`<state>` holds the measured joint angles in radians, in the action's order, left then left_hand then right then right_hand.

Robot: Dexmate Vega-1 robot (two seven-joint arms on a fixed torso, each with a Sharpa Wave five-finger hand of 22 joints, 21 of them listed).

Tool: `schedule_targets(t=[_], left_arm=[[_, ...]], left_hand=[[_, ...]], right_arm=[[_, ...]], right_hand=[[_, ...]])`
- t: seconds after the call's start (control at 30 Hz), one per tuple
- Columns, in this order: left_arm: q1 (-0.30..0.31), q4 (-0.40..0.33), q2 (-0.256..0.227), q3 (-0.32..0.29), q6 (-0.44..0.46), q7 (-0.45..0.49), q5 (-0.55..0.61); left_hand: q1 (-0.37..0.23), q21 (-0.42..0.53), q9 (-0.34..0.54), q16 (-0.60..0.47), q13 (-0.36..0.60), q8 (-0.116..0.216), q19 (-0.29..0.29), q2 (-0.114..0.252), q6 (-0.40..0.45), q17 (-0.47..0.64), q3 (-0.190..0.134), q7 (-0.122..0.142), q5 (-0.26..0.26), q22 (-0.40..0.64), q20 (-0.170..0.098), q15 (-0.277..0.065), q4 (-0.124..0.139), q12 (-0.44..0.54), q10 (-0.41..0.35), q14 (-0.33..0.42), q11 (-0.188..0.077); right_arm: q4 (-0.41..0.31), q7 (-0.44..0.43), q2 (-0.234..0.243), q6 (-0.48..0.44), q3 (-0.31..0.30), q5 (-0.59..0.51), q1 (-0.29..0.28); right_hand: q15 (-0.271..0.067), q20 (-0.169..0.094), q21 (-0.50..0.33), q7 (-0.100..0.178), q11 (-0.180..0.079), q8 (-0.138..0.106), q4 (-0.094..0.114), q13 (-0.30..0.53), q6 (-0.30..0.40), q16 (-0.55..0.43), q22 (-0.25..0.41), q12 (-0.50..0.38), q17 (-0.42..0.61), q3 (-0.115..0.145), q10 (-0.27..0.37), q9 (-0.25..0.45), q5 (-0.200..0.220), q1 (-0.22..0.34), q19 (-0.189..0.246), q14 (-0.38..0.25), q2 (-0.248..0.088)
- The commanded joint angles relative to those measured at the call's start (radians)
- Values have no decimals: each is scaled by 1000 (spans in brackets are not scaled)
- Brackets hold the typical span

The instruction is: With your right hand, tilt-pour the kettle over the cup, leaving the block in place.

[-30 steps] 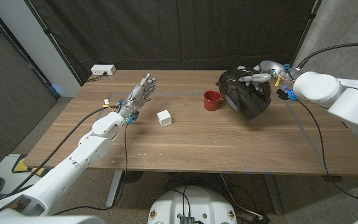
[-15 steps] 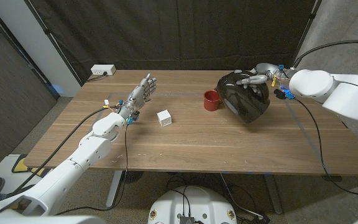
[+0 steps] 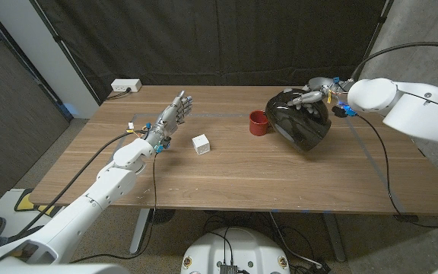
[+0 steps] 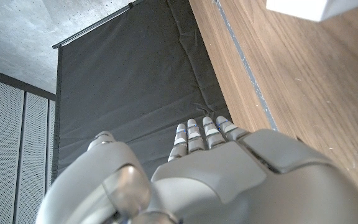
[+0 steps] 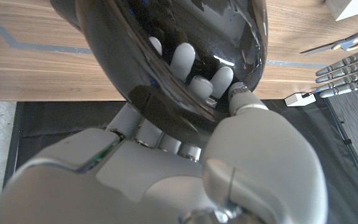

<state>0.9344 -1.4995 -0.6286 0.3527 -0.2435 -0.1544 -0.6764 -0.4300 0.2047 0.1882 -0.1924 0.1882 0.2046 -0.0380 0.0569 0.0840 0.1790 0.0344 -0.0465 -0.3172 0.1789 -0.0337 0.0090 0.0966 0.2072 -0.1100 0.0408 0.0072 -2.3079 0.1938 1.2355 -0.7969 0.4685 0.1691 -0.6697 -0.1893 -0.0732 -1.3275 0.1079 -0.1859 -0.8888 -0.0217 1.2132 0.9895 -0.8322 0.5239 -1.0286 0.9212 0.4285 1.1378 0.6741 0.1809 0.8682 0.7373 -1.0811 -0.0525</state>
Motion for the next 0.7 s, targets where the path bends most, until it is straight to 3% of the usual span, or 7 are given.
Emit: schedule_targets(t=[0.03, 0.7], left_arm=[[-21, 28, 13, 11, -4, -24, -4], [-47, 42, 19, 22, 4, -50, -2]], left_hand=[[-2, -4, 2, 3, 4, -2, -8, -3, 11, 5, 7, 2, 0, 2, -10, -3, 3, -1, -6, -1, -10], [-4, -4, 2, 3, 4, -3, -9, -1, 12, 5, 11, 2, 2, 2, -9, -4, 3, -1, -5, -1, -9]], right_arm=[[-1, 92, -28, -70, 96, -103, 110], [24, 251, -101, -133, 258, -307, 264]], right_hand=[[-31, -144, -8, 17, -4, -7, -6, -3, 23, -5, -4, -2, 3, 4, 0, 4, -3, -122, 8, -10, -124], [-32, -144, -29, 18, -4, -12, -17, -5, 23, -9, -30, -9, -2, 16, 2, 8, -3, -128, 15, -16, -124]])
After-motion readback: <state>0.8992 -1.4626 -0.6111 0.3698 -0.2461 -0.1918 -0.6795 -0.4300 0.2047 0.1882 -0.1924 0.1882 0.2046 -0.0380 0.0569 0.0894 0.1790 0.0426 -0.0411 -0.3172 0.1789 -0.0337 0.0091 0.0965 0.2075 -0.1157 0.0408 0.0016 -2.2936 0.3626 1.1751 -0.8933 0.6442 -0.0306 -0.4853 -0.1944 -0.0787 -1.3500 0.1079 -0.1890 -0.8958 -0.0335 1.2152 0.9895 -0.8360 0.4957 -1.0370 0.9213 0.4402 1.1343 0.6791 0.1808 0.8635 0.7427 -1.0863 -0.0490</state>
